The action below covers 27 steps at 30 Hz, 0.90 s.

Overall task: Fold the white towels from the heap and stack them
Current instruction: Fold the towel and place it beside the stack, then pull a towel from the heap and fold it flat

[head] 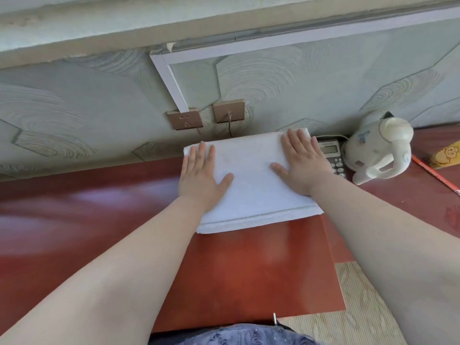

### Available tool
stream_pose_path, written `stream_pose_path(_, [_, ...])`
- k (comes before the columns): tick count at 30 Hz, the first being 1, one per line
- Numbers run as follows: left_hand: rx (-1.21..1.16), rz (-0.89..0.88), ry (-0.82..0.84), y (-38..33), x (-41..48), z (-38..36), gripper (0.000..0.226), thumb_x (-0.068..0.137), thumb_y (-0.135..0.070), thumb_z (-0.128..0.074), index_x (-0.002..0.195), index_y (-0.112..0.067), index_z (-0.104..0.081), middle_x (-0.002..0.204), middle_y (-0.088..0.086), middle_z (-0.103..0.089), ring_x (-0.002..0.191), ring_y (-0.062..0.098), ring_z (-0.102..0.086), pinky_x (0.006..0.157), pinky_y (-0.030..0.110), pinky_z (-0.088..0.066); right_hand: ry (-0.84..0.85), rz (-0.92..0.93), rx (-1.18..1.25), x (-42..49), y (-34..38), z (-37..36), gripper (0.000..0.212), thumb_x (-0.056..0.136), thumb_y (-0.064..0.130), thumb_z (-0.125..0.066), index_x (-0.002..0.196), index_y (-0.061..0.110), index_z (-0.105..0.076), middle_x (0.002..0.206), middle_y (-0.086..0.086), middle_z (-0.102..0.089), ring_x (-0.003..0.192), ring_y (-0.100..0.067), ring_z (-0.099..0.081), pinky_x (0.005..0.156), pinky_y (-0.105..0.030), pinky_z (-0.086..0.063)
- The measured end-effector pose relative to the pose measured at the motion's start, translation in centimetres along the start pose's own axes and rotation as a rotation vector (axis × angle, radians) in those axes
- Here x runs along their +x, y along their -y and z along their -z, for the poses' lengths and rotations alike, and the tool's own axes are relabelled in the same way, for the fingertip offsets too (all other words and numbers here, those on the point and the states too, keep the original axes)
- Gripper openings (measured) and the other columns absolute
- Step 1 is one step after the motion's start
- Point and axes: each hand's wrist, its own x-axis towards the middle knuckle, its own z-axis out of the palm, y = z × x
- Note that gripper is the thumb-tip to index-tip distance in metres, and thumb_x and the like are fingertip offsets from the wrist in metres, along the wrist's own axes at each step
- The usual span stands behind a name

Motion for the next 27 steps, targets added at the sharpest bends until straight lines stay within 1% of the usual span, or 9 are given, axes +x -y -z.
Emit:
stream_pose_path(5, [-0.013, 0.013, 0.018, 0.9, -0.7, 0.2, 0.1, 0.094, -0.077, -0.022, 0.166, -0.015, 0.008, 0.173, 0.006, 0.02, 0.158, 0.024, 0.023, 0.129, 0.044, 0.01, 0.009, -0.046, 0.003, -1.5, -0.3, -0.6, 0.094, 0.095, 0.077, -0.01, 0.165, 0.016, 0.002, 0.173, -0.003, 0.01, 0.158, -0.023, 0.017, 0.128, -0.047, 0.004])
stream_pose_path(10, [0.147, -0.166, 0.088, 3.5, -5.7, -0.3, 0.103, 0.09, -0.078, -0.014, 0.164, -0.013, 0.015, 0.17, 0.009, 0.026, 0.157, 0.024, 0.026, 0.129, 0.047, 0.009, -0.049, -0.039, 0.024, -6.4, -0.6, -1.7, 0.091, 0.095, 0.076, -0.018, 0.166, 0.021, -0.007, 0.173, 0.0, 0.005, 0.159, -0.021, 0.01, 0.129, -0.047, 0.003])
stream_pose_path(12, [0.184, -0.196, 0.097, 5.1, -7.9, -0.5, 0.101, 0.092, -0.078, -0.009, 0.164, -0.012, 0.017, 0.17, 0.009, 0.026, 0.157, 0.025, 0.026, 0.129, 0.046, 0.009, -0.054, -0.086, 0.031, -7.3, -0.5, -1.8, 0.09, 0.094, 0.076, -0.019, 0.166, 0.023, -0.008, 0.173, 0.002, 0.005, 0.159, -0.022, 0.01, 0.129, -0.047, 0.003])
stream_pose_path(15, [0.197, -0.148, 0.108, 7.1, -9.8, -0.6, 0.101, 0.09, -0.08, -0.002, 0.162, -0.012, 0.021, 0.169, 0.007, 0.029, 0.157, 0.023, 0.026, 0.129, 0.046, 0.008, -0.043, -0.158, 0.038, -7.1, 1.0, -1.2, 0.089, 0.094, 0.076, -0.025, 0.165, 0.023, -0.011, 0.173, -0.001, 0.003, 0.159, -0.027, 0.01, 0.128, -0.048, 0.004])
stream_pose_path(17, [0.196, -0.094, 0.093, 8.5, -10.6, -0.3, 0.104, 0.089, -0.082, -0.001, 0.162, -0.013, 0.02, 0.17, 0.006, 0.027, 0.158, 0.024, 0.024, 0.129, 0.047, 0.005, -0.056, -0.141, 0.059, -6.8, 3.2, -0.6, 0.088, 0.094, 0.073, -0.032, 0.164, 0.022, -0.014, 0.173, -0.005, -0.001, 0.159, -0.027, 0.008, 0.128, -0.049, 0.002])
stream_pose_path(19, [0.142, -0.036, 0.084, 10.4, -11.3, 0.5, 0.104, 0.089, -0.082, -0.004, 0.165, -0.014, 0.014, 0.172, 0.005, 0.02, 0.159, 0.024, 0.018, 0.13, 0.046, 0.002, -0.043, -0.092, 0.081, -6.5, 6.3, 0.3, 0.088, 0.095, 0.072, -0.034, 0.164, 0.022, -0.014, 0.173, -0.005, -0.002, 0.159, -0.025, 0.009, 0.129, -0.048, 0.001])
stream_pose_path(21, [0.07, 0.025, 0.081, 12.8, -11.9, 1.6, 0.099, 0.092, -0.08, -0.013, 0.166, -0.018, 0.008, 0.173, 0.004, 0.016, 0.16, 0.023, 0.014, 0.13, 0.044, 0.0, -0.022, -0.065, 0.11, -6.4, 9.8, 1.3, 0.087, 0.096, 0.071, -0.035, 0.164, 0.02, -0.013, 0.173, -0.004, -0.003, 0.159, -0.024, 0.007, 0.129, -0.046, -0.002])
stream_pose_path(24, [0.03, 0.101, 0.091, 17.1, -13.0, 3.6, 0.088, 0.101, -0.066, -0.034, 0.167, -0.021, 0.001, 0.174, 0.006, 0.012, 0.161, 0.025, 0.01, 0.13, 0.041, -0.003, -0.005, -0.054, 0.164, -6.6, 15.2, 2.2, 0.086, 0.098, 0.068, -0.038, 0.164, 0.016, -0.017, 0.172, -0.003, -0.012, 0.159, -0.024, -0.003, 0.129, -0.044, -0.011])
stream_pose_path(27, [-0.089, 0.173, 0.093, 21.9, -15.0, 5.0, 0.079, 0.103, -0.055, -0.043, 0.167, -0.02, -0.014, 0.175, 0.006, -0.004, 0.161, 0.025, -0.001, 0.13, 0.039, -0.008, -0.012, -0.023, 0.179, -6.4, 20.3, 2.8, 0.083, 0.099, 0.065, -0.041, 0.163, 0.015, -0.022, 0.168, -0.004, -0.025, 0.156, -0.024, -0.017, 0.127, -0.038, -0.018])
